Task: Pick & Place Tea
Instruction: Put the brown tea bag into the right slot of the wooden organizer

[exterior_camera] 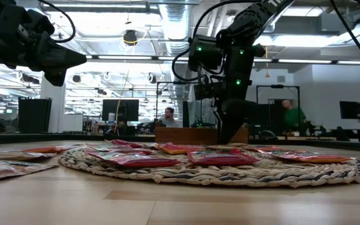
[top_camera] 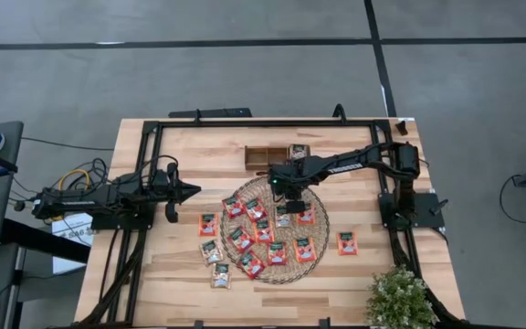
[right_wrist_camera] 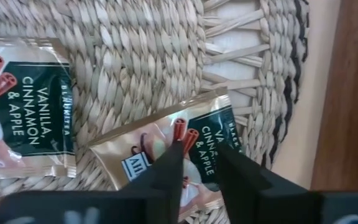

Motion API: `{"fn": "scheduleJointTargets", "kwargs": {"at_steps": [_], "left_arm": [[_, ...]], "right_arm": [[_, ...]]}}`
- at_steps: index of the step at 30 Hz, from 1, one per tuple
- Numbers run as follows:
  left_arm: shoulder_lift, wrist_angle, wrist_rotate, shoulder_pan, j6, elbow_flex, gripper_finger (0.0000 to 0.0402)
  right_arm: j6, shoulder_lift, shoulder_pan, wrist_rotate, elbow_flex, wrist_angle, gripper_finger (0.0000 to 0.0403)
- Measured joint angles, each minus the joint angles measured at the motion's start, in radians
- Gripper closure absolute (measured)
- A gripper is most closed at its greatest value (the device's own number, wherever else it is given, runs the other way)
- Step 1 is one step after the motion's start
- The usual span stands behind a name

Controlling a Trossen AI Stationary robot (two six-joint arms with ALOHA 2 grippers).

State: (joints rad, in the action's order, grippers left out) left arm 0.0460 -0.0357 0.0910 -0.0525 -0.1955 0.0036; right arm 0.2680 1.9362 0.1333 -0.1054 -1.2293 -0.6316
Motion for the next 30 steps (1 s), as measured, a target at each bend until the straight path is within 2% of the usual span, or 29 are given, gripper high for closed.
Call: {"fn": "scheduleJointTargets", "kwargs": {"at_steps": [6,11,15,26,30], "left_arm": [[0.0,0.0,0.0,0.0,0.0,0.0,0.0393],[0.0,0.0,0.0,0.0,0.0,0.0,0.0393],[0.0,0.0,0.0,0.0,-0.001,0.0,0.0393],[0.0,0.0,0.0,0.0,0.0,0.0,0.0393],[0.0,0.0,-0.001,0.0,-0.001,0.0,0.0394]], "right_arm": [[-0.025,0.001,0.0,0.004,0.0,0.001,0.038],[-0.025,0.0,-0.009,0.004,0.0,0.002,0.0384],[-0.025,-0.005,-0.016,0.002,-0.012,-0.013,0.0353],[0.001,-0.003,-0.013,0.004,-0.056,-0.044,0.0236],[0.002,-0.001,-0.006,0.004,-0.056,-0.054,0.0209]]}}
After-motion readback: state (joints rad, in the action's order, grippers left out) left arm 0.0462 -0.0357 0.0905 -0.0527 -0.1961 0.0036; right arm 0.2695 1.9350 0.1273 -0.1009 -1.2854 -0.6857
